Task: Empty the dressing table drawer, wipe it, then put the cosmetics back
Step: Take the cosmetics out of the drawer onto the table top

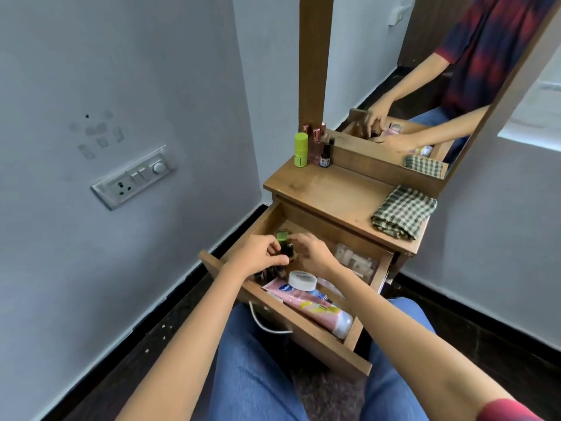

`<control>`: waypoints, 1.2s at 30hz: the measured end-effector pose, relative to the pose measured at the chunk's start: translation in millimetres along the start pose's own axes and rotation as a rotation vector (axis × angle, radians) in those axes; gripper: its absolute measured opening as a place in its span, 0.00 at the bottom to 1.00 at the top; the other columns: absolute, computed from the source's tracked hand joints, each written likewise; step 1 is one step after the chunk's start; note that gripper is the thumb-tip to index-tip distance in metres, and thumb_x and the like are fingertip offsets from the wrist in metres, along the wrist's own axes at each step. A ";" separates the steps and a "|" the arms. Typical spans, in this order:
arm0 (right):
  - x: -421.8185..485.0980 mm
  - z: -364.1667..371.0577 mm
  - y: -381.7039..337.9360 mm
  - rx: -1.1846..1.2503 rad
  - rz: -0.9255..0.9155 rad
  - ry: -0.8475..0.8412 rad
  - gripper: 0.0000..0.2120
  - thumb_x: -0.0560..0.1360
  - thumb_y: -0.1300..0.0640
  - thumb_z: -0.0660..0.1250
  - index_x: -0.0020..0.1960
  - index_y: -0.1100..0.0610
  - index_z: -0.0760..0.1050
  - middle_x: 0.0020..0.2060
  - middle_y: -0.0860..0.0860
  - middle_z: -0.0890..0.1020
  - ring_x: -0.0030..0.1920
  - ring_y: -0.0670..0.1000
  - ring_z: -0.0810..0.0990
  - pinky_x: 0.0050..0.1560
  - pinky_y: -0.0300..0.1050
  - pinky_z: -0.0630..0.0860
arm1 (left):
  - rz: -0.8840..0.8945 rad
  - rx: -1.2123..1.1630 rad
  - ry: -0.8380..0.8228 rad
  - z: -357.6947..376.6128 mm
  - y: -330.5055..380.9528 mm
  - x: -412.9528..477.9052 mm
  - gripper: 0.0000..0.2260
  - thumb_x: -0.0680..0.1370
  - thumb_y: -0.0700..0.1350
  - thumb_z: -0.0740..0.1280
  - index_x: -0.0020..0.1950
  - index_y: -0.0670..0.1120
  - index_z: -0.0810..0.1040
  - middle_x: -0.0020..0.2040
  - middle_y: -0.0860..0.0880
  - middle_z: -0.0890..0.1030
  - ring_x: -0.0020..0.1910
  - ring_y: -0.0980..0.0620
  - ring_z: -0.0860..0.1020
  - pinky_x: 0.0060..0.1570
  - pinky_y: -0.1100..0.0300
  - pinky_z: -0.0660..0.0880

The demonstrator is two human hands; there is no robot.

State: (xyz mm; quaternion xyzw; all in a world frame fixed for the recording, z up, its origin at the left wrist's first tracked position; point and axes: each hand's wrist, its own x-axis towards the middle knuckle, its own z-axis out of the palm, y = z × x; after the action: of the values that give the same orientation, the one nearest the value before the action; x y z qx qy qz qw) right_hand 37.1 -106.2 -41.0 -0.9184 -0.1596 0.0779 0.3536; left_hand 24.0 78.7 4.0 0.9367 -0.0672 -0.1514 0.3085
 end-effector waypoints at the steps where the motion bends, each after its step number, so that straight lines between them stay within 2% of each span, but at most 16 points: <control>1: -0.9 1.9 -1.0 -0.020 0.021 -0.023 0.25 0.71 0.71 0.64 0.66 0.58 0.72 0.61 0.58 0.74 0.61 0.56 0.75 0.60 0.44 0.71 | -0.003 0.071 -0.031 2.1 -0.5 -2.4 0.18 0.70 0.55 0.74 0.57 0.49 0.78 0.50 0.52 0.81 0.49 0.55 0.79 0.48 0.58 0.77; 3: -2.6 6.3 -0.8 -0.069 0.061 -0.052 0.21 0.73 0.67 0.66 0.65 0.60 0.73 0.59 0.58 0.75 0.60 0.58 0.75 0.57 0.42 0.69 | 0.016 0.202 -0.064 6.2 -0.9 -4.8 0.20 0.71 0.53 0.73 0.61 0.49 0.76 0.55 0.51 0.79 0.52 0.53 0.78 0.52 0.52 0.78; 7: -7.6 13.2 1.8 -0.091 0.122 -0.020 0.20 0.73 0.63 0.67 0.64 0.57 0.71 0.56 0.59 0.76 0.57 0.58 0.75 0.56 0.45 0.69 | 0.015 0.352 -0.147 13.2 -2.3 -2.5 0.19 0.73 0.46 0.70 0.63 0.52 0.73 0.60 0.47 0.73 0.53 0.47 0.77 0.50 0.51 0.76; 10: -9.6 15.1 1.0 -0.079 0.158 0.003 0.15 0.74 0.63 0.68 0.59 0.57 0.70 0.52 0.59 0.78 0.54 0.59 0.76 0.53 0.50 0.74 | 0.021 0.341 -0.172 17.2 -0.7 -0.8 0.19 0.73 0.41 0.68 0.63 0.51 0.73 0.58 0.46 0.73 0.53 0.47 0.75 0.47 0.53 0.75; 12: -10.3 16.3 0.2 -0.096 0.171 0.004 0.15 0.73 0.64 0.68 0.58 0.57 0.70 0.51 0.59 0.79 0.52 0.59 0.78 0.52 0.54 0.77 | 0.025 0.336 -0.161 18.6 1.5 0.1 0.18 0.73 0.40 0.69 0.62 0.51 0.74 0.56 0.46 0.75 0.53 0.47 0.75 0.44 0.54 0.73; 16: -10.9 20.0 -0.1 -0.080 0.223 0.034 0.15 0.76 0.63 0.65 0.61 0.57 0.68 0.52 0.59 0.80 0.51 0.59 0.80 0.50 0.55 0.79 | 0.025 0.322 -0.147 22.0 1.6 1.9 0.17 0.73 0.43 0.71 0.61 0.49 0.75 0.57 0.46 0.77 0.56 0.45 0.76 0.49 0.52 0.75; 20: -12.2 20.5 0.6 -0.073 0.266 0.047 0.18 0.77 0.63 0.63 0.66 0.59 0.67 0.55 0.61 0.79 0.54 0.61 0.79 0.53 0.57 0.78 | 0.031 0.332 -0.123 25.1 -0.6 2.3 0.14 0.74 0.44 0.71 0.58 0.48 0.76 0.56 0.46 0.77 0.52 0.47 0.76 0.46 0.53 0.75; 26: -17.5 16.5 1.0 -0.051 0.264 0.060 0.17 0.78 0.63 0.62 0.66 0.59 0.67 0.55 0.61 0.80 0.53 0.60 0.80 0.52 0.56 0.79 | 0.005 0.342 0.022 28.9 1.4 1.1 0.10 0.74 0.50 0.71 0.53 0.48 0.78 0.52 0.46 0.76 0.45 0.49 0.78 0.46 0.53 0.78; 29: -22.4 13.3 2.8 -0.016 0.242 0.102 0.10 0.78 0.62 0.62 0.59 0.57 0.69 0.50 0.59 0.81 0.48 0.59 0.81 0.48 0.56 0.80 | -0.011 0.185 0.131 26.7 0.9 -1.9 0.10 0.74 0.51 0.71 0.52 0.47 0.79 0.48 0.48 0.81 0.45 0.52 0.79 0.45 0.55 0.79; 31: -25.2 10.2 4.3 -0.002 0.219 0.156 0.04 0.78 0.60 0.62 0.53 0.56 0.68 0.46 0.58 0.81 0.44 0.58 0.81 0.44 0.57 0.80 | -0.034 0.085 0.231 22.0 -1.3 -2.6 0.15 0.73 0.54 0.72 0.54 0.47 0.80 0.49 0.49 0.82 0.47 0.52 0.80 0.45 0.56 0.79; 33: -26.8 2.2 1.9 0.014 0.187 0.209 0.03 0.79 0.60 0.61 0.51 0.56 0.68 0.44 0.56 0.81 0.41 0.56 0.80 0.41 0.54 0.79 | -0.053 -0.007 0.314 14.2 -1.4 -0.8 0.17 0.71 0.56 0.73 0.53 0.46 0.80 0.48 0.48 0.82 0.47 0.52 0.80 0.41 0.61 0.77; 36: -23.6 -17.0 -4.9 0.063 0.108 0.312 0.04 0.79 0.59 0.63 0.52 0.57 0.69 0.43 0.53 0.80 0.41 0.53 0.79 0.41 0.50 0.77 | -0.022 -0.120 0.384 -4.3 10.9 5.5 0.11 0.71 0.53 0.74 0.45 0.48 0.80 0.41 0.51 0.82 0.42 0.56 0.80 0.35 0.67 0.72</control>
State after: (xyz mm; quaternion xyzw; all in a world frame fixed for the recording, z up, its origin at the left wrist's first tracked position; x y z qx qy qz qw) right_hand 18.2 -121.6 -24.4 -0.9151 -0.0505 -0.0420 0.3978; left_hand 30.3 71.2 12.4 0.9290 0.0123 0.0231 0.3691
